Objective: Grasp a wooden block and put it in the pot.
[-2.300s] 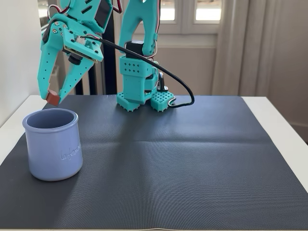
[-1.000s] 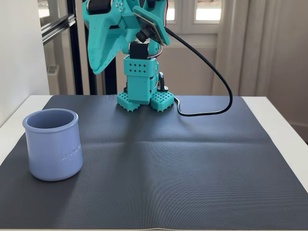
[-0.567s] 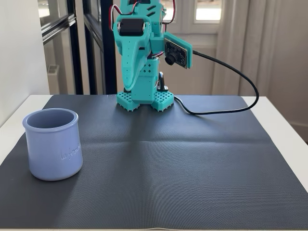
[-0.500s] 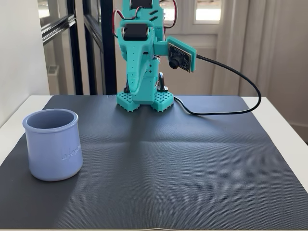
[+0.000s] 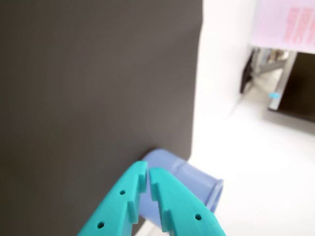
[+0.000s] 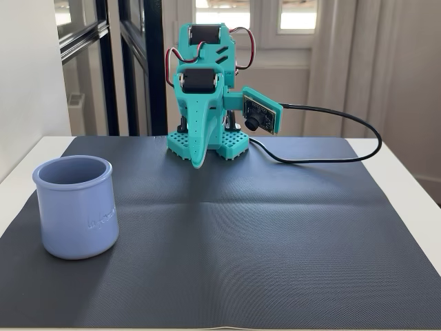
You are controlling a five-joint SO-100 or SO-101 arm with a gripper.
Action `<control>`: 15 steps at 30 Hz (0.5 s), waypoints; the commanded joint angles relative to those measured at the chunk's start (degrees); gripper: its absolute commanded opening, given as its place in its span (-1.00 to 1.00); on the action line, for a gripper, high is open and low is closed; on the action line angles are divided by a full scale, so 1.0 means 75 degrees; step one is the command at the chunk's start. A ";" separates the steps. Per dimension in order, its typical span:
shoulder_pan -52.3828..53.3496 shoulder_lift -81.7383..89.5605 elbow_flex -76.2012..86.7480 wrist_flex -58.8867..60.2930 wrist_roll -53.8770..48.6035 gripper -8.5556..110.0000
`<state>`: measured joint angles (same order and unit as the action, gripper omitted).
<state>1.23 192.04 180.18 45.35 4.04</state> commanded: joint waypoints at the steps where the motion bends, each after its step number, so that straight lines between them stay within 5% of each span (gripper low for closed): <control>1: -0.0059 0.0305 0.0000 0.0234 -0.0047 -0.85; 15: -0.0117 0.0340 -0.0012 0.0750 -0.0492 -0.85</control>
<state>0.79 194.24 180.26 50.89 0.53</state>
